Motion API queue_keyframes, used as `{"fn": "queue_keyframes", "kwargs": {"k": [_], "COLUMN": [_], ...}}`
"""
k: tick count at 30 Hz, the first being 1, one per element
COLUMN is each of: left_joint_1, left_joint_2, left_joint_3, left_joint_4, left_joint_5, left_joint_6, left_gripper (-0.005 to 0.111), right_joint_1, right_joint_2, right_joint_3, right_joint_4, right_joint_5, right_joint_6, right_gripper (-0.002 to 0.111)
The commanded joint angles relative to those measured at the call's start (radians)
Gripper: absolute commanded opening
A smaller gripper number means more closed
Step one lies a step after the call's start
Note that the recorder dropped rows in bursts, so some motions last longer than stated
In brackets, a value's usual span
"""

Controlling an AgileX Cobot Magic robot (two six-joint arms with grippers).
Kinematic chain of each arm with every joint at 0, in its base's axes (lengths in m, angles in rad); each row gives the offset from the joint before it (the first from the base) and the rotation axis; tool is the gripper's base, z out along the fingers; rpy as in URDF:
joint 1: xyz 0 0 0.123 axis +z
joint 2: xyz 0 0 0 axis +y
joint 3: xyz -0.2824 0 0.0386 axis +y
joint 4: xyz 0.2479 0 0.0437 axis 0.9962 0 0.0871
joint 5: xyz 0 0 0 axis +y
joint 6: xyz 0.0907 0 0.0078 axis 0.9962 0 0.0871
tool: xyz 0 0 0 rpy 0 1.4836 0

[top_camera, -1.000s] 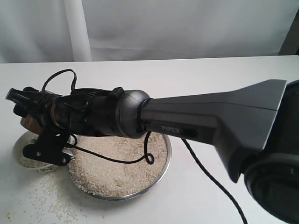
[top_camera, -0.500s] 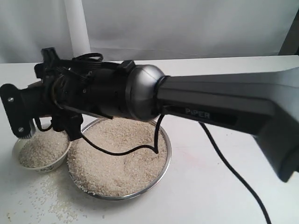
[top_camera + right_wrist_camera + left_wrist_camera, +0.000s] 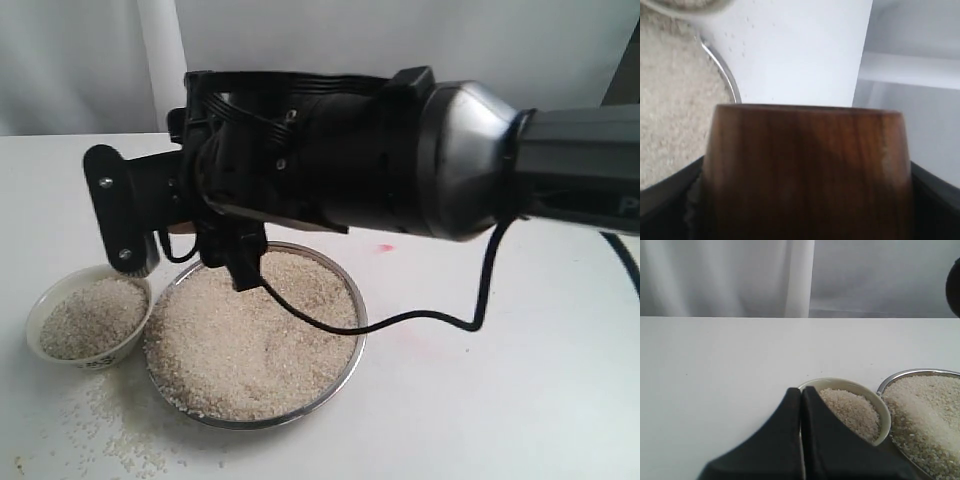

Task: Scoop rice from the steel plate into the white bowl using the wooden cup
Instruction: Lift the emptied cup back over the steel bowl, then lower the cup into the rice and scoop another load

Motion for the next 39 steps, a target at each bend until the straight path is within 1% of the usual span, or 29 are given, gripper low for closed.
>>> {"fn": "queue_keyframes", "kwargs": {"k": [1, 9, 12, 16, 21, 25, 28, 39], "left_joint_1": [-0.004, -0.004, -0.004, -0.004, -0.004, -0.004, -0.004, -0.004], "left_joint_2": [-0.002, -0.002, -0.002, -0.002, -0.002, -0.002, -0.002, -0.002], "left_joint_3": [-0.003, -0.003, -0.003, -0.003, -0.003, -0.003, -0.003, -0.003], "left_joint_4": [-0.008, -0.008, -0.008, -0.008, -0.008, -0.008, -0.008, -0.008], "left_joint_5": [-0.006, -0.006, -0.006, -0.006, -0.006, -0.006, -0.006, -0.006], "left_joint_6": [-0.003, -0.003, -0.003, -0.003, -0.003, -0.003, -0.003, -0.003], "left_gripper": [0.0, 0.0, 0.0, 0.0, 0.0, 0.0, 0.0, 0.0], "right_joint_1": [-0.041, -0.076, -0.095, -0.125, -0.137, -0.137, -0.135, -0.125], "right_joint_2": [-0.017, -0.002, 0.062, 0.138, 0.174, 0.235, 0.267, 0.289], "right_joint_3": [0.036, 0.101, 0.099, 0.099, 0.091, 0.011, -0.016, -0.017], "right_joint_4": [-0.104, -0.2, -0.227, -0.263, -0.272, -0.245, -0.241, -0.249], "right_joint_5": [0.058, 0.06, 0.047, 0.047, -0.032, -0.002, 0.014, 0.032], "right_joint_6": [-0.01, -0.164, -0.195, -0.195, -0.193, -0.191, -0.195, -0.235], "right_gripper": [0.0, 0.0, 0.0, 0.0, 0.0, 0.0, 0.0, 0.0]}}
